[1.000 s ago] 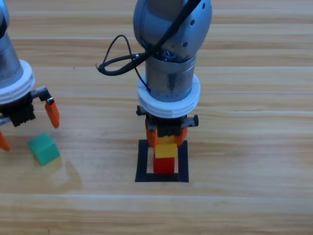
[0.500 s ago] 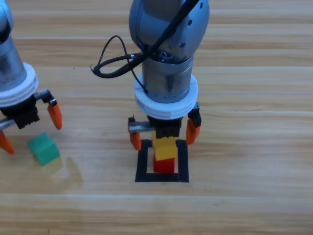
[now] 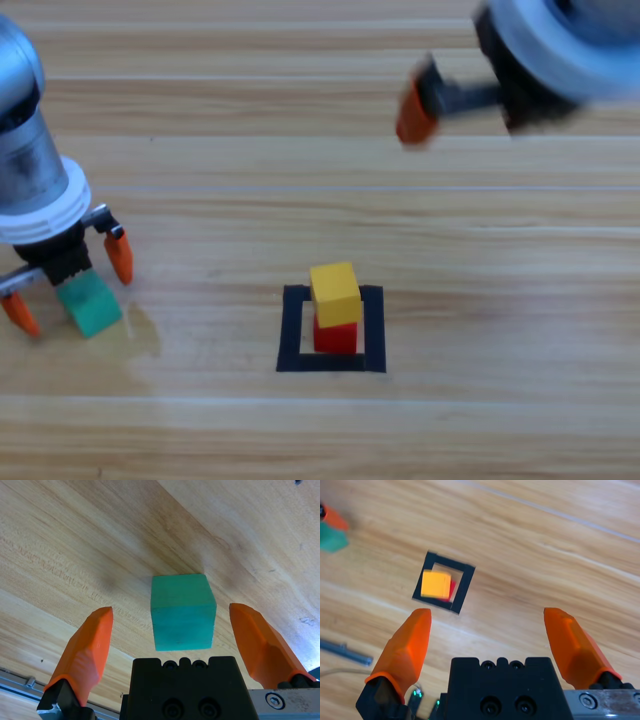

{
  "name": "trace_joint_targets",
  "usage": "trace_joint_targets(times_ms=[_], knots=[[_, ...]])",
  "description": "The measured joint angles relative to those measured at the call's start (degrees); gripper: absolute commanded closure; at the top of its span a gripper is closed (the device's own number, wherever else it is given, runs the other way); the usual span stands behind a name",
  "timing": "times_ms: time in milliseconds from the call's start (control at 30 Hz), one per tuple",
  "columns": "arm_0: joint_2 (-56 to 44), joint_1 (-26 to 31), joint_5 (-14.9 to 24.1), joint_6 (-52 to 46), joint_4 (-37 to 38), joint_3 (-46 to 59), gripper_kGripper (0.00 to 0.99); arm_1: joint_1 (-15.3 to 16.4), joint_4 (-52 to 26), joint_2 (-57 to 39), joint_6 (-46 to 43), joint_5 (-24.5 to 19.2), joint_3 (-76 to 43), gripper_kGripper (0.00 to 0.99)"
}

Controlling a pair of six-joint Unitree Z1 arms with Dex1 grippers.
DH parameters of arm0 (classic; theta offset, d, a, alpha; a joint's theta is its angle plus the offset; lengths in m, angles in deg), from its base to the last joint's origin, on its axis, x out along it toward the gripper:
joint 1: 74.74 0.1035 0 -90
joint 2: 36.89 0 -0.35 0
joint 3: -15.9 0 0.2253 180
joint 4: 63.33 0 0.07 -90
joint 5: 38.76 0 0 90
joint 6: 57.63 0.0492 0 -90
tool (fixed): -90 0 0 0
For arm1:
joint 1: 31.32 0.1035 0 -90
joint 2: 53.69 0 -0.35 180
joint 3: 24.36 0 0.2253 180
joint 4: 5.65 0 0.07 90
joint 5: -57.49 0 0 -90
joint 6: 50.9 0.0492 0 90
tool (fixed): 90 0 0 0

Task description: Stack the blocks in the rectangular block: red at the bottom, yellow in the middle, green on top

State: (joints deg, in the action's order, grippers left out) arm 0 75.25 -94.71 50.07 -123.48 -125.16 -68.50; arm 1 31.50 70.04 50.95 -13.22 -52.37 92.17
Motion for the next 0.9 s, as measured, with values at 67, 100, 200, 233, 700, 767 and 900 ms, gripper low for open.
trace_joint_targets(times_ms=[67, 100, 200, 233, 700, 767, 900], knots=[[0.07, -0.01, 0.0, -0.12, 0.58, 0.63, 0.031, -0.34, -15.17, -7.66, -4.23, 2.63, -17.16, 0.005], [0.09, -0.02, 0.0, -0.2, 1.36, 1.06, 0.039, -0.75, -21.51, -11.62, -6.61, 3.77, -25.01, 0.005], [0.53, -0.05, 0.0, -0.21, 2.58, 1.53, 0.076, -2.34, -26.63, -22.37, -11.73, 4.89, -37.21, 0.005], [0.76, -0.07, 0.0, -0.21, 2.89, 1.83, 0.091, -3.13, -26.93, -25.29, -12.81, 4.42, -37.36, 0.005], [2.07, -0.19, 0.0, 0.98, 4.36, 1.96, 0.682, -5.31, -31.92, -27.94, -16.52, 2.68, -44.04, 0.005], [2.29, -0.21, 0.0, 2.19, 4.19, 1.42, 0.755, -5.38, -31.92, -27.94, -16.52, 2.88, -44.05, 0.005], [3.8, -0.31, 0.0, 6.61, 1.99, -3.48, 0.952, -5.4, -31.92, -27.93, -16.52, 2.99, -44.23, 0.004]])
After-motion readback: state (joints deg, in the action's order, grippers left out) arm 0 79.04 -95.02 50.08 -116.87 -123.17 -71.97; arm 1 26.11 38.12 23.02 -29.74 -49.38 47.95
